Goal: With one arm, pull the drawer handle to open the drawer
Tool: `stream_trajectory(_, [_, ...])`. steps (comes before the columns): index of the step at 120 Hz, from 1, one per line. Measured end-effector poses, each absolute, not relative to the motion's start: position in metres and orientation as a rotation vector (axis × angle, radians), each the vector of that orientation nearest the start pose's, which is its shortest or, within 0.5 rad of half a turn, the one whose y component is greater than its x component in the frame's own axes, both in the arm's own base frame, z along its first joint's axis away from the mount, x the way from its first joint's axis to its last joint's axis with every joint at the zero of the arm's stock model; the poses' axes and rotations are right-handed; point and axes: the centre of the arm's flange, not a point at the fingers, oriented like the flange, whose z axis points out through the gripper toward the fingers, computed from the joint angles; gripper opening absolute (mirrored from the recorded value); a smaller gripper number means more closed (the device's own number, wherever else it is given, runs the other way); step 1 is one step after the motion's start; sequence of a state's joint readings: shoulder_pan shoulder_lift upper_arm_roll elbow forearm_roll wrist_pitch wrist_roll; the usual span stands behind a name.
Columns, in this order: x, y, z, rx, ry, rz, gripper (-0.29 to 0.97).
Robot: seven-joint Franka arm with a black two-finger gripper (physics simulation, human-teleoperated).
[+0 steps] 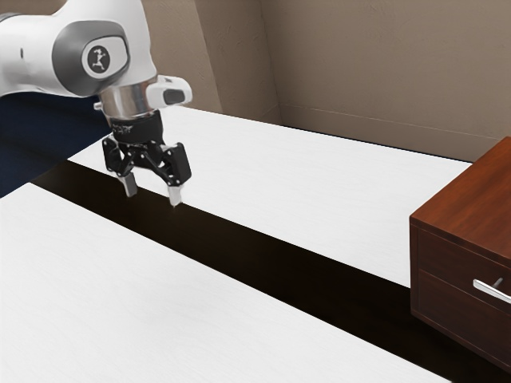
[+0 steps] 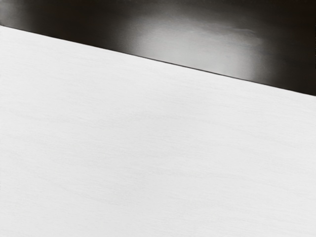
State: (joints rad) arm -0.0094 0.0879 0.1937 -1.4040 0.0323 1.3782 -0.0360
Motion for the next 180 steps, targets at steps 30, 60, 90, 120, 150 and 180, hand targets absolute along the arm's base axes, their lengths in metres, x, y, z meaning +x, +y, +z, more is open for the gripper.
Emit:
stream_trajectory(30, [0.557, 0.103, 0.641, -3.091, -0.355, 0.101, 0.68])
stream_trajectory(60, [0.513, 0.107, 0.739, -3.126, -0.631, -0.102, 0.68])
stream_trajectory(90, [0.506, 0.06, 0.745, -3.005, -1.112, -0.012, 0.68])
stream_trajectory(120, [0.546, -0.039, 0.707, -2.961, -1.262, 0.017, 0.68])
stream_trajectory(150, [0.519, -0.257, 0.692, -3.142, -0.997, -0.068, 0.68])
stream_trajectory(180, [0.504, -0.319, 0.649, -3.16, -1.121, -0.104, 0.68])
